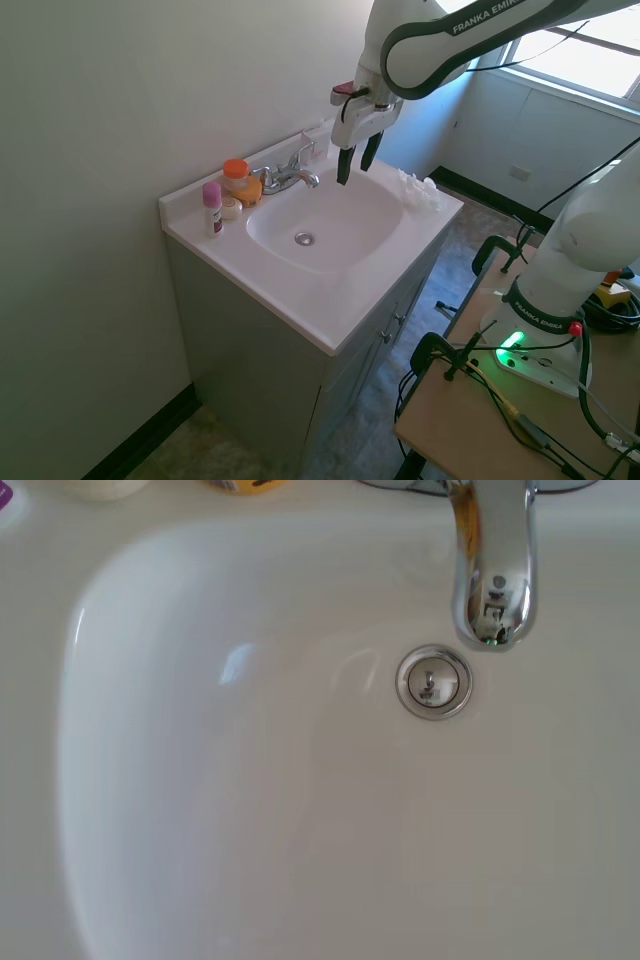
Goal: Throw the tissue in the trash bin
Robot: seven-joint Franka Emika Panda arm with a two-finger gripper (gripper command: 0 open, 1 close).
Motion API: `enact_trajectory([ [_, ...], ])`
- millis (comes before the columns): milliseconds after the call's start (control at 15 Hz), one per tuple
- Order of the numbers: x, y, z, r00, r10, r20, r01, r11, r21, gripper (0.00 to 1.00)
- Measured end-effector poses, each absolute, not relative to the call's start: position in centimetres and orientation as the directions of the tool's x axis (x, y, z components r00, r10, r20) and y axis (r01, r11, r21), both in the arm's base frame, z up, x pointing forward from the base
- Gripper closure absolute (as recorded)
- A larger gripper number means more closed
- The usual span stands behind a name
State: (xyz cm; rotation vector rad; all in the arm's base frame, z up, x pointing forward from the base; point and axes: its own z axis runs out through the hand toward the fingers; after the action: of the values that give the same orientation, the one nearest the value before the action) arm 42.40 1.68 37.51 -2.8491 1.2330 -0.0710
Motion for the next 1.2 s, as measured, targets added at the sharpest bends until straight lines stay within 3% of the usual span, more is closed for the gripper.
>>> enact_trajectory([
  [400,43.2,-3.2,38.5,0.576,-0.814,0.080,-0.812,-0.580,-0.059,0.00],
  [667,42.9,-11.7,38.6,0.394,-0.906,0.154,-0.909,-0.409,-0.079,0.00],
  [1000,40.6,-21.6,32.6,0.206,-0.969,0.134,-0.976,-0.214,-0.049,0.00],
  [1200,39.5,-23.9,28.4,0.180,-0.978,0.103,-0.983,-0.181,-0.004,0.00],
])
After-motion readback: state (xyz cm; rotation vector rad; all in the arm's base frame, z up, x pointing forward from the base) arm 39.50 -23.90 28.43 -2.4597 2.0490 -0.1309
